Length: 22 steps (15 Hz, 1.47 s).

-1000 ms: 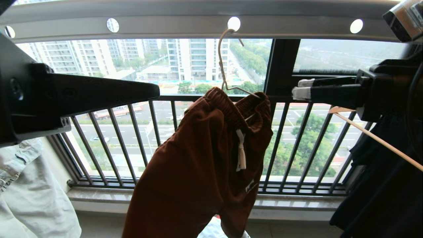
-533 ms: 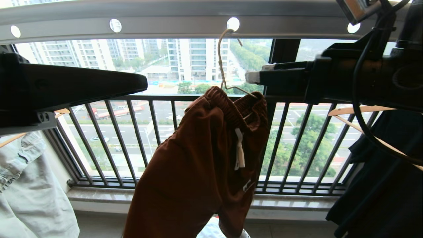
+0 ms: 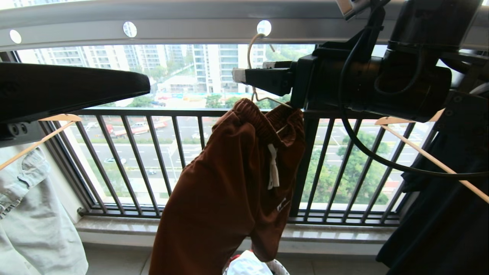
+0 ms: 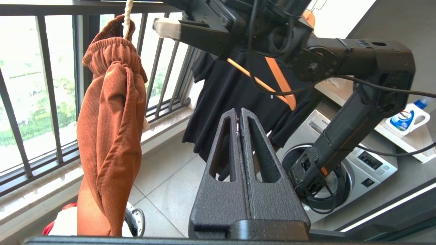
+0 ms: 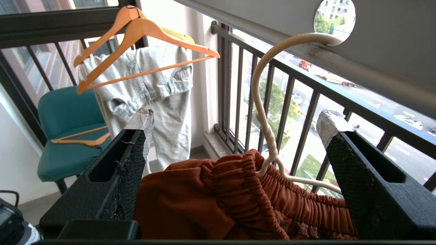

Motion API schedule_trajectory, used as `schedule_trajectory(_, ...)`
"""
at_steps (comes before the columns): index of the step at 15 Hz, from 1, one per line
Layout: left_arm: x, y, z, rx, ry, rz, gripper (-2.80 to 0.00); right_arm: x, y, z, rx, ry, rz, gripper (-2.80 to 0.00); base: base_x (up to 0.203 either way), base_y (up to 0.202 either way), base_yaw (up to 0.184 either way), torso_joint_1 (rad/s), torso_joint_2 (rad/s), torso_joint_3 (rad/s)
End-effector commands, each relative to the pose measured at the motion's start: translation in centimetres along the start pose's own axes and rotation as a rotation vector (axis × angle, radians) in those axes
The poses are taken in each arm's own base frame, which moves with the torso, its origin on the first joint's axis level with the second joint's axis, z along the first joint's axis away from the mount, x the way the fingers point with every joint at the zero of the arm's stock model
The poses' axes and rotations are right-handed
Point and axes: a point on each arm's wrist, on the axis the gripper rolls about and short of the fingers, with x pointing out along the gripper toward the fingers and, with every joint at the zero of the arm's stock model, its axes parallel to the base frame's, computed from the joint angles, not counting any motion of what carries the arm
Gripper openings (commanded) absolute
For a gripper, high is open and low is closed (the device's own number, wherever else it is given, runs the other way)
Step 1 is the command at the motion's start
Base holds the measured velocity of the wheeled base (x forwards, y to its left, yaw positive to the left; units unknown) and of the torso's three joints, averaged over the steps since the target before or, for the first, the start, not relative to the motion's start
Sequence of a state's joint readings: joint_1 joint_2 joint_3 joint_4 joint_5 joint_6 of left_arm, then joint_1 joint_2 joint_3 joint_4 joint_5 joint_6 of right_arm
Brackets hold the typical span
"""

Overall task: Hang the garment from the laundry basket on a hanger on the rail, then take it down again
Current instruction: Take the clothes off the clothes rack

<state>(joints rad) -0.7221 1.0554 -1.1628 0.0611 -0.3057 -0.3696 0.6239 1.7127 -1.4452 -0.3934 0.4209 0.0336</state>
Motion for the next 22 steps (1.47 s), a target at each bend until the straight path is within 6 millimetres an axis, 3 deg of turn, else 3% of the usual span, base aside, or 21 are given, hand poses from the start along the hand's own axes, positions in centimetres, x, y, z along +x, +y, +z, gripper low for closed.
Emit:
schedule_trajectory(1,-0.3,-0.1,0.1,0.001,-0.009,-0.001,-2.8,1.9,-0.8,-0.9,0.004,0.009,0.004,0.0,0.0,0.0,0.0,0.0,0.0,0.0)
schedule_trajectory(8,-0.7,-0.3,0.2,0.014,-0.026,0.01,-2.8,4.8,-2.4,-1.9,-0.001,0.003,-0.005,0.0,0.0,0.0,0.0,0.0,0.0,0.0)
schedule_trajectory(9,-0.7,-0.3,0.2,0.015,-0.026,0.01,-2.8,4.8,-2.5,-2.0,0.0,0.005,-0.005,-2.8,0.0,0.0,0.0,0.0,0.0,0.0)
schedule_trajectory(22,0.2,0.8,-0.4,0.006,-0.01,0.097,-2.8,4.0,-2.1,-2.0,0.007,0.015,-0.037,-2.8,0.0,0.0,0.0,0.0,0.0,0.0)
